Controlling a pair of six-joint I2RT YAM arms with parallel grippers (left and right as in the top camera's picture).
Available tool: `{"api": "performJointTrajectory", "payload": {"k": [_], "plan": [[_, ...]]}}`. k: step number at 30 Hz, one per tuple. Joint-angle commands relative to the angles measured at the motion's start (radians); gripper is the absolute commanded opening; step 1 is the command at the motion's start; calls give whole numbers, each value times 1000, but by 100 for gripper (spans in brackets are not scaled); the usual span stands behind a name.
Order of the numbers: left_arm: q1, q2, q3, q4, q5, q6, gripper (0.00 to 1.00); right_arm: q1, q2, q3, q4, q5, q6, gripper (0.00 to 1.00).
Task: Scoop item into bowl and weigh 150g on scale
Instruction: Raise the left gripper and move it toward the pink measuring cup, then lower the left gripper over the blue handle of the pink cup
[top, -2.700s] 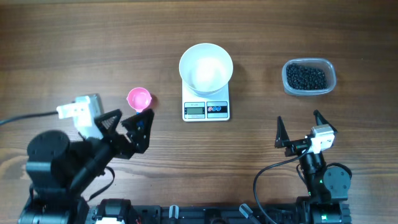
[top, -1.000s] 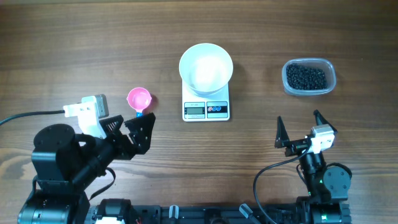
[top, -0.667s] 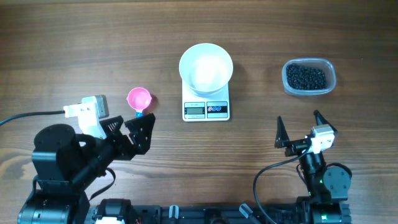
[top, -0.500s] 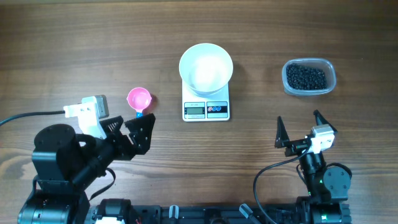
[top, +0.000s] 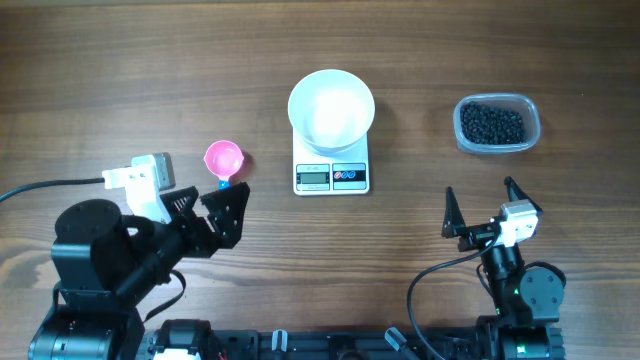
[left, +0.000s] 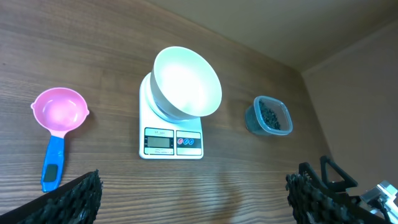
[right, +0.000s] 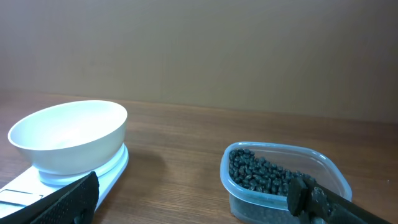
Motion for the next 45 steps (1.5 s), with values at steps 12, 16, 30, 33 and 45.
{"api": "performJointTrajectory", "payload": {"k": [12, 16, 30, 33, 45], "plan": [[5, -4, 17, -2, -66, 20, 100, 5, -6, -2, 3, -6, -8, 100], [5, -4, 16, -10, -86, 19, 100, 5, -6, -2, 3, -6, -8, 100], [5, 111, 13, -103, -338, -11, 100, 5, -6, -2, 3, -6, -8, 100], [5, 166, 12, -113, -339, -11, 100, 5, -6, -1, 3, -6, -8, 100], [5, 331, 12, -125, -340, -10, 100, 5, -6, -2, 3, -6, -8, 100]]}}
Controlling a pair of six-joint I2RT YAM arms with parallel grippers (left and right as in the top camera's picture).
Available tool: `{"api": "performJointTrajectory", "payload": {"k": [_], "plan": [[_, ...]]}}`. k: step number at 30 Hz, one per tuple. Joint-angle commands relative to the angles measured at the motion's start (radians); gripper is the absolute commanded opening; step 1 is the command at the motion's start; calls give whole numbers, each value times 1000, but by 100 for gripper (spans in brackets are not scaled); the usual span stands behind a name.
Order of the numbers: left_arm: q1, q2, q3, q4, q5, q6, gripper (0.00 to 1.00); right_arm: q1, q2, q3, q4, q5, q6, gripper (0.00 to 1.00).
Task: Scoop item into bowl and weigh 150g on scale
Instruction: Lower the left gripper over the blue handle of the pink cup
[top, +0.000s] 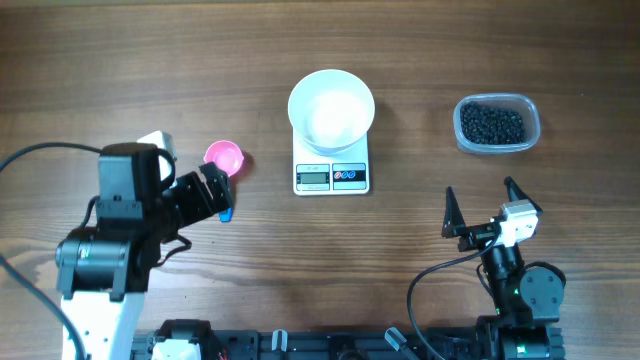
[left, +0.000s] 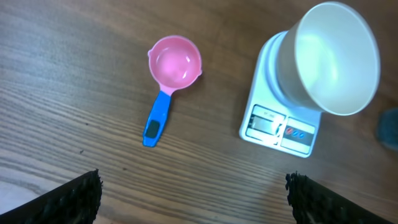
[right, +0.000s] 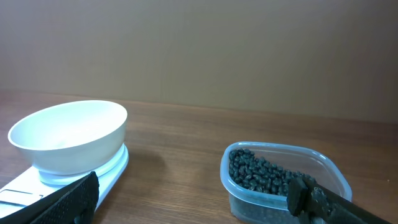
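Note:
A pink scoop (top: 224, 158) with a blue handle (left: 157, 119) lies on the table left of the white scale (top: 331, 175). An empty white bowl (top: 331, 108) stands on the scale. A clear tub of dark beans (top: 496, 125) sits at the far right. My left gripper (top: 207, 195) is open, low over the table just near the scoop's handle, with nothing between its fingers. My right gripper (top: 482, 208) is open near the front right, short of the tub (right: 280, 180), and holds nothing.
The scale's display and buttons (left: 277, 129) face the front edge. Bare wooden table (top: 120, 80) lies round all the objects. A cable (top: 40, 155) runs from the left arm off the left edge.
My left arm has swung up and left, bringing its open gripper from right of the scoop's handle to just below it. The scoop, bowl, scale, tub and right gripper are where they were.

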Motion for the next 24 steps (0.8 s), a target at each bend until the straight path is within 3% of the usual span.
{"api": "performJointTrajectory", "payload": {"k": [1, 12, 24], "plan": [[5, 50, 12, -9, -17, -6, 100, 5, -6, -1, 3, -6, -8, 100], [14, 219, 12, -4, -32, -6, 100, 5, -6, -1, 3, -6, -8, 100], [224, 285, 12, 1, -32, -66, 100, 5, -6, -2, 3, -6, -8, 100]]}}
